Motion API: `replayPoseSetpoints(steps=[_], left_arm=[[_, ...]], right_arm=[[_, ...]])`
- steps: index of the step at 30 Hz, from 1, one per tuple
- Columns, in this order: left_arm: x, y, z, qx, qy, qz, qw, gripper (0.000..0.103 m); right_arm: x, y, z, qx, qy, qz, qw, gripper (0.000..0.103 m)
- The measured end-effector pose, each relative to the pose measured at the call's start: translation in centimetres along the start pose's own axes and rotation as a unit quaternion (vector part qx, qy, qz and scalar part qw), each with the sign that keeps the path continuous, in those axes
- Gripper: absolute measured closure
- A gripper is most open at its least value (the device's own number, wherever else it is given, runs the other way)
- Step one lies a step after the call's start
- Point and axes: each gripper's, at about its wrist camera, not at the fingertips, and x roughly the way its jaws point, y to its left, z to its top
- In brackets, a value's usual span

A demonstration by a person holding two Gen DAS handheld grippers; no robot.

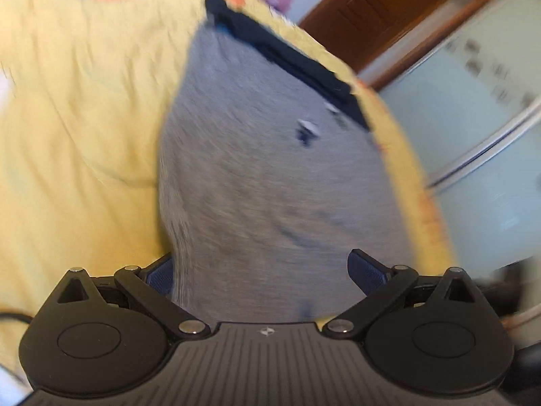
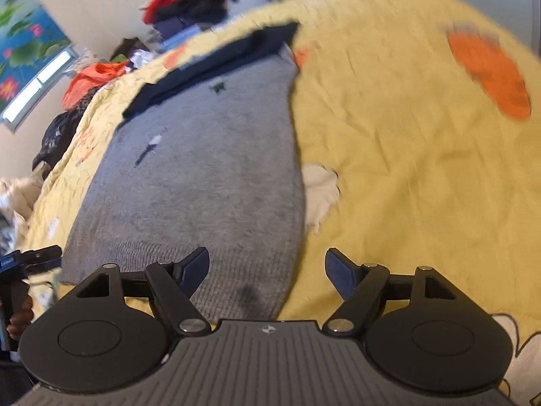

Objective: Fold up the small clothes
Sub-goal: 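Move both tools to the grey ribbed hem and close on it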

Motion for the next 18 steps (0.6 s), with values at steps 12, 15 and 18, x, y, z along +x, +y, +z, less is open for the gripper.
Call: replayPoseSetpoints(steps=[12, 15, 18], left_arm=[[-0.2, 2.8, 1.1, -0.081, 0.034, -0.008, 0.9961, 0.064], [-0.1, 2.7, 1.3, -0.073, 0.036, -0.005, 0.9966, 0.063], [0.2, 3.0, 1.7, -0.075, 0.034, -0.009, 0.9966, 0.062]], right_arm=[[3.2, -1.2, 2.0, 0.090, 0.112, 0.110, 0.984, 0.057], [2.2, -2.0, 2.1, 0.088, 0.086, 0.103, 0.987, 0.055], [1.2, -3.2, 3.0, 0.114, 0.019, 0.092, 0.989, 0.017]])
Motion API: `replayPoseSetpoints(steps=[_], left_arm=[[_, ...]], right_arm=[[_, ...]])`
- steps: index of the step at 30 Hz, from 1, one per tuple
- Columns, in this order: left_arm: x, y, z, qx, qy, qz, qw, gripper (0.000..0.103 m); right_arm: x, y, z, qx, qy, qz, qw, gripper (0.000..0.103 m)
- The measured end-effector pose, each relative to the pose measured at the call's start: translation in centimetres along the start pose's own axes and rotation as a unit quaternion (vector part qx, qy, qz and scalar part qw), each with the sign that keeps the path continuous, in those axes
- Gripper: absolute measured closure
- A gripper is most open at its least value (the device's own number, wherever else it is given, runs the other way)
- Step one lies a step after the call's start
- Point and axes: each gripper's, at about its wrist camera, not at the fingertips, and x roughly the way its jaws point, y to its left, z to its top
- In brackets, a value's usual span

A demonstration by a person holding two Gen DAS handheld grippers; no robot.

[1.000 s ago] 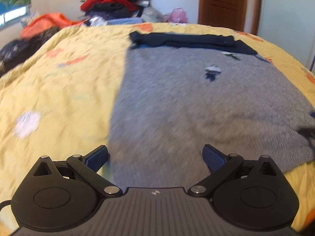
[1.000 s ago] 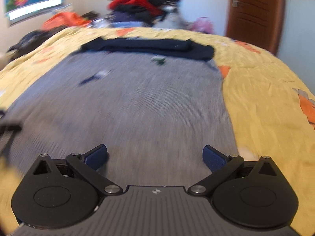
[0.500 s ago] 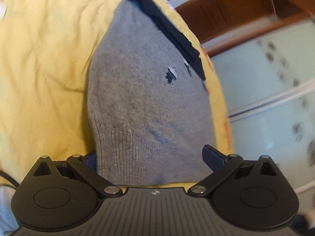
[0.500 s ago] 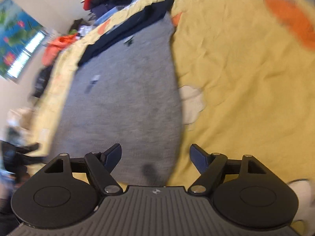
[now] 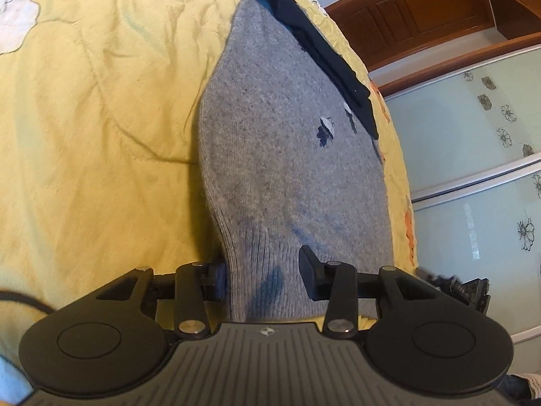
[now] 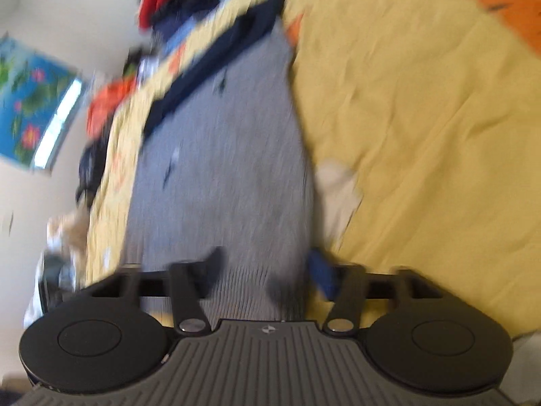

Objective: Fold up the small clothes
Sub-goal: 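Move both tools to the grey ribbed hem and close on it, then lift the hem with both tools, fold it over toward the collar, release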

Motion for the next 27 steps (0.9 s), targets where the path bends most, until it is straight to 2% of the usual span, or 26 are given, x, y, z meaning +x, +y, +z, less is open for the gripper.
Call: replayPoseSetpoints(steps=[1, 2, 4, 6, 10, 12, 14, 16, 17, 20, 21, 24, 25, 26, 27], left_arm=[[0.2, -0.1, 0.3, 0.002, -0.001, 0.000, 1.0000, 0.062], [0.4, -0.1, 0.6, 0.005, 0.000, 0.000, 1.0000, 0.063], [0.7, -0.3, 0.9, 0.009, 0.003, 0.000, 1.0000, 0.063], [0.7, -0.3, 1.0, 0.012, 0.006, -0.001, 0.9999, 0.063], [0.5, 0.2, 0.6, 0.005, 0.003, -0.010, 0.9999, 0.062], [0.5, 0.5, 0.5, -0.002, 0.000, -0.016, 0.9999, 0.062], [0.5, 0.4, 0.6, -0.004, 0.001, -0.014, 0.9999, 0.062], [0.6, -0.1, 0.7, 0.007, 0.006, -0.004, 0.9999, 0.062], [0.7, -0.4, 0.8, 0.014, 0.011, 0.000, 0.9998, 0.062], [1.0, -0.9, 0.6, 0.030, 0.026, 0.000, 0.9992, 0.062], [1.1, -1.0, 0.5, 0.033, 0.028, -0.001, 0.9991, 0.062], [1.1, -1.0, 0.4, 0.036, 0.027, 0.001, 0.9990, 0.064], [1.1, -1.0, 0.4, 0.040, 0.030, 0.007, 0.9988, 0.068], [1.1, -1.1, 0.3, 0.047, 0.035, 0.022, 0.9981, 0.087], [1.3, -1.0, 0.3, 0.051, 0.041, 0.036, 0.9972, 0.095]], right_arm=[[-0.1, -0.6, 0.5, 0.014, -0.019, -0.003, 1.000, 0.010], [0.1, -1.2, 0.9, 0.031, -0.028, -0.002, 0.999, 0.009], [0.8, -2.2, 1.6, 0.060, -0.020, 0.033, 0.997, 0.012], [1.8, -2.4, 1.8, 0.069, 0.005, 0.064, 0.996, 0.012], [3.7, -1.6, 0.5, 0.062, 0.098, 0.132, 0.984, 0.012], [3.8, -0.8, -0.5, 0.042, 0.123, 0.139, 0.982, 0.016], [3.4, -0.6, -0.5, 0.048, 0.111, 0.122, 0.985, 0.028], [2.9, -1.3, -0.2, 0.066, 0.096, 0.100, 0.988, 0.060], [2.8, -1.5, -0.2, 0.067, 0.095, 0.086, 0.990, 0.069], [2.9, -1.8, -0.9, 0.064, 0.101, 0.073, 0.990, 0.083], [2.8, -1.8, -1.1, 0.058, 0.101, 0.066, 0.991, 0.091], [2.9, -1.9, -1.8, 0.050, 0.095, 0.061, 0.992, 0.093], [2.9, -1.8, -1.9, 0.047, 0.092, 0.059, 0.993, 0.093], [2.9, -1.8, -1.9, 0.044, 0.090, 0.058, 0.993, 0.093], [2.8, -1.7, -1.9, 0.042, 0.087, 0.056, 0.994, 0.092]])
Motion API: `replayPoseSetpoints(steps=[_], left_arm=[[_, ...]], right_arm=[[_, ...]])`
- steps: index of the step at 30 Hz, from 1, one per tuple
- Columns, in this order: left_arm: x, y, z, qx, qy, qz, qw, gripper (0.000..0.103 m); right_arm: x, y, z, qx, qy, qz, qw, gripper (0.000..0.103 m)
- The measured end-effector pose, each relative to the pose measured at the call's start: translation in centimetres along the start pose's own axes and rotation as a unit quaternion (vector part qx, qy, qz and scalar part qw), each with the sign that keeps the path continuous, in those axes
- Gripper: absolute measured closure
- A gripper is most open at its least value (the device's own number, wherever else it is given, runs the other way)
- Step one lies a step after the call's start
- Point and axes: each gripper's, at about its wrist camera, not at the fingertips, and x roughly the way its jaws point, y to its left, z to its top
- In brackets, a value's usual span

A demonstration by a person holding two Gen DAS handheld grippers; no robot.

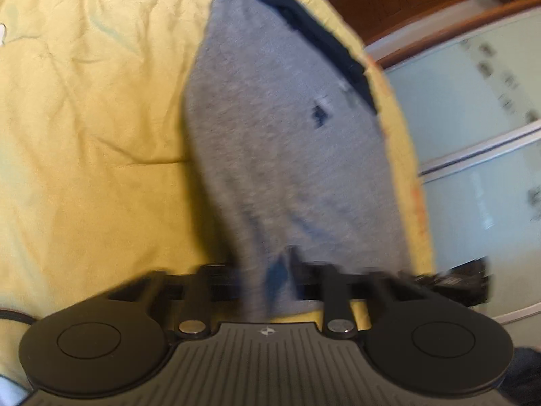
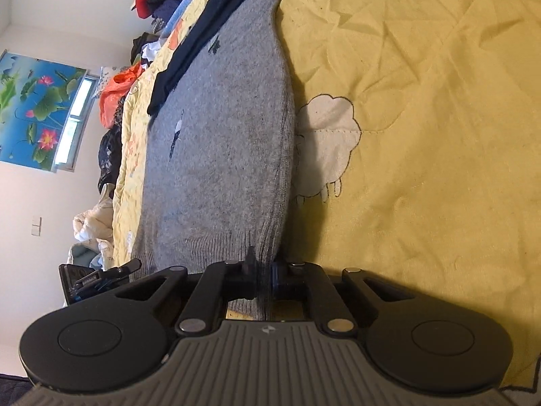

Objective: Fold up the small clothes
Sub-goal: 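Lift the hem with both tools, fold it over toward the collar, release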

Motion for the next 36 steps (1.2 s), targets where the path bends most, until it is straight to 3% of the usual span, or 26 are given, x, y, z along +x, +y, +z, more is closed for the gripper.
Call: replayPoseSetpoints(steps=[4, 9, 16, 19, 23, 28, 33, 36], left_arm=[[-0.6, 0.3, 0.0, 0.003, 0.000, 0.003, 1.0000, 0.097], [-2.2, -0.5, 2.1, -0.002, -0.036, -0.031, 0.9989, 0.097], [-3.2, -3.6, 12.3, 0.003, -0.143, -0.093, 0.9853, 0.097], [-1.7, -5.2, 17.7, 0.021, -0.169, -0.096, 0.9808, 0.097], [1.3, -6.8, 25.0, 0.032, -0.185, -0.079, 0.9791, 0.098], [4.9, -7.1, 32.7, 0.035, -0.197, -0.048, 0.9786, 0.098], [8.6, -5.6, 38.1, 0.024, -0.207, -0.001, 0.9780, 0.098], [10.0, -4.3, 39.9, 0.026, -0.243, 0.042, 0.9687, 0.096]], right_arm=[[-0.4, 0.6, 0.3, -0.011, -0.020, 0.013, 1.000, 0.091], [-2.4, 1.2, 2.1, -0.001, -0.073, 0.059, 0.996, 0.091], [-2.0, 3.8, 10.6, 0.000, -0.171, 0.133, 0.976, 0.091], [-0.1, 4.5, 15.8, 0.008, -0.199, 0.150, 0.968, 0.091], [2.9, 4.9, 23.1, 0.037, -0.224, 0.176, 0.958, 0.091], [7.1, 3.1, 31.0, 0.086, -0.234, 0.179, 0.952, 0.091], [10.4, 1.1, 36.4, 0.117, -0.235, 0.157, 0.952, 0.091], [12.3, -0.4, 38.4, 0.137, -0.243, 0.156, 0.948, 0.089]])
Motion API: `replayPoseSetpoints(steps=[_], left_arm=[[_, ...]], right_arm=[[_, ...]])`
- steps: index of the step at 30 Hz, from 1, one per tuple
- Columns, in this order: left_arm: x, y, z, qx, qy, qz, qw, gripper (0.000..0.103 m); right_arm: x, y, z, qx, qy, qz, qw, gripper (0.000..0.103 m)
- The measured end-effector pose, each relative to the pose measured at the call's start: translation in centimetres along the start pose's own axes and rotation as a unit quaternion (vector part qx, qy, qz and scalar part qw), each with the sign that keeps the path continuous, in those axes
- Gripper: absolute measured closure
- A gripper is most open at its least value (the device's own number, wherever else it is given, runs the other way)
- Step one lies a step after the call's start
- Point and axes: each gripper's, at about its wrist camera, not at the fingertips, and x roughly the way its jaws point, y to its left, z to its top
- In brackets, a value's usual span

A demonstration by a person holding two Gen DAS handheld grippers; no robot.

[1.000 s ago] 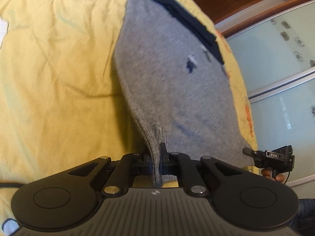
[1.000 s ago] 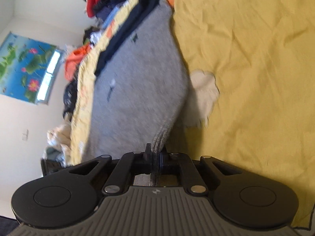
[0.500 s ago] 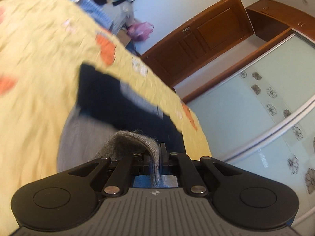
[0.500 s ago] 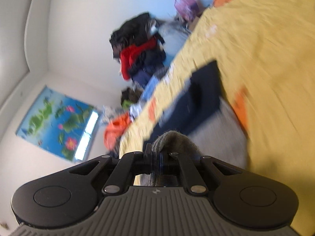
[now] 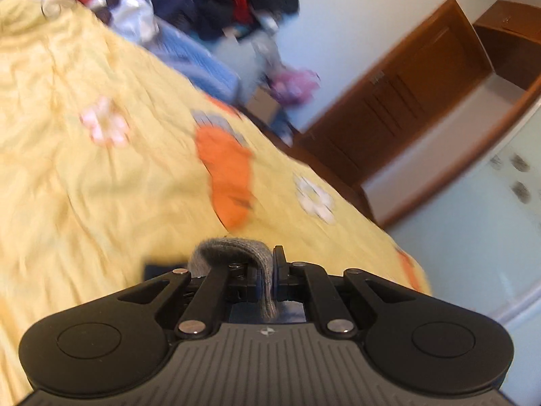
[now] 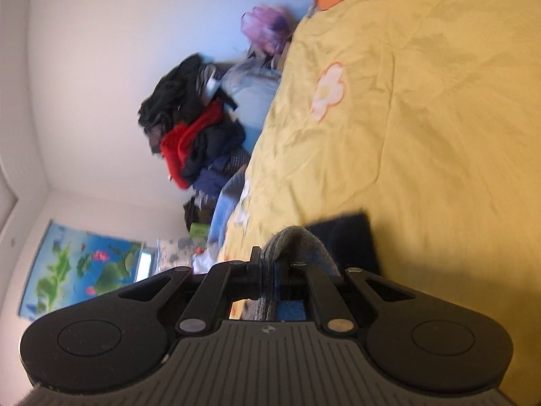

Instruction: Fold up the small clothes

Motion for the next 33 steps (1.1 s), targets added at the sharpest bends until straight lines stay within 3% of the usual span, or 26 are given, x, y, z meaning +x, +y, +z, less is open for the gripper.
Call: replayPoseSetpoints(steps=[2, 3, 5, 7, 8, 9, 11, 14, 15, 17, 19, 21, 22, 23, 25, 27, 31, 33], left_arm=[[2.1, 0.4, 0.3, 0.016, 0.032, 0.062, 0.9974, 0.093], [2.6, 0.8, 0.4, 0.011, 0.050, 0.080, 0.9955, 0.093], [1.7, 1.3, 0.0, 0.003, 0.042, 0.086, 0.9954, 0.087], [-0.1, 1.3, -0.6, 0.010, 0.025, 0.101, 0.9945, 0.061], [-1.5, 1.2, -1.0, 0.021, 0.008, 0.107, 0.9940, 0.031], [-3.0, 1.3, -1.5, 0.029, -0.016, 0.117, 0.9926, 0.011], [-5.8, 1.7, -2.4, 0.034, -0.059, 0.127, 0.9895, 0.007], [-7.6, 2.2, -3.3, 0.042, -0.044, 0.109, 0.9922, 0.007], [-7.5, 1.8, -3.9, 0.057, -0.037, 0.118, 0.9907, 0.007], [-6.9, 0.1, -5.7, 0.106, -0.027, 0.186, 0.9765, 0.007], [-6.9, -0.9, -8.1, 0.131, -0.015, 0.223, 0.9658, 0.007], [-7.8, -0.9, -10.4, 0.109, -0.003, 0.207, 0.9722, 0.007], [-8.6, -0.5, -11.6, 0.087, 0.000, 0.187, 0.9786, 0.007], [-9.6, -0.2, -12.7, 0.063, 0.003, 0.170, 0.9835, 0.007], [-11.8, 0.5, -14.7, 0.017, -0.001, 0.133, 0.9909, 0.007], [-13.6, 1.9, -16.4, -0.048, 0.008, 0.068, 0.9965, 0.007], [-14.9, 4.4, -18.7, -0.164, 0.016, -0.029, 0.9859, 0.007], [-14.7, 5.0, -18.8, -0.189, 0.010, -0.047, 0.9808, 0.006]], right_arm=[[1.3, -0.8, 0.6, 0.010, -0.002, -0.013, 1.000, 0.074], [1.7, -0.9, 0.9, 0.008, -0.004, -0.033, 0.999, 0.054], [1.3, -0.4, 0.7, -0.009, -0.027, -0.047, 0.999, 0.047], [0.4, 0.7, 0.1, -0.043, -0.024, -0.046, 0.998, 0.042], [-0.3, 1.3, -0.5, -0.066, -0.017, -0.045, 0.997, 0.041], [-1.1, 1.9, -1.2, -0.093, -0.009, -0.050, 0.994, 0.041], [-3.0, 2.9, -2.9, -0.146, 0.009, -0.068, 0.987, 0.040], [-5.3, 3.3, -5.0, -0.194, 0.027, -0.101, 0.976, 0.040], [-5.7, 3.2, -5.4, -0.200, 0.028, -0.107, 0.974, 0.040], [-6.3, 3.8, -6.0, -0.222, 0.017, -0.133, 0.966, 0.040], [-6.4, 4.9, -7.3, -0.275, -0.017, -0.208, 0.939, 0.040], [-6.3, 5.7, -9.2, -0.330, -0.039, -0.272, 0.903, 0.040], [-6.6, 5.7, -10.1, -0.341, -0.042, -0.284, 0.895, 0.039], [-7.2, 5.2, -10.7, -0.340, -0.036, -0.280, 0.897, 0.037], [-8.6, 4.3, -11.8, -0.318, -0.017, -0.256, 0.913, 0.035], [-10.8, 3.5, -13.0, -0.293, -0.008, -0.233, 0.927, 0.035], [-15.2, 1.5, -14.8, -0.193, 0.006, -0.179, 0.965, 0.030], [-15.9, 0.3, -15.5, -0.135, 0.019, -0.148, 0.980, 0.029]])
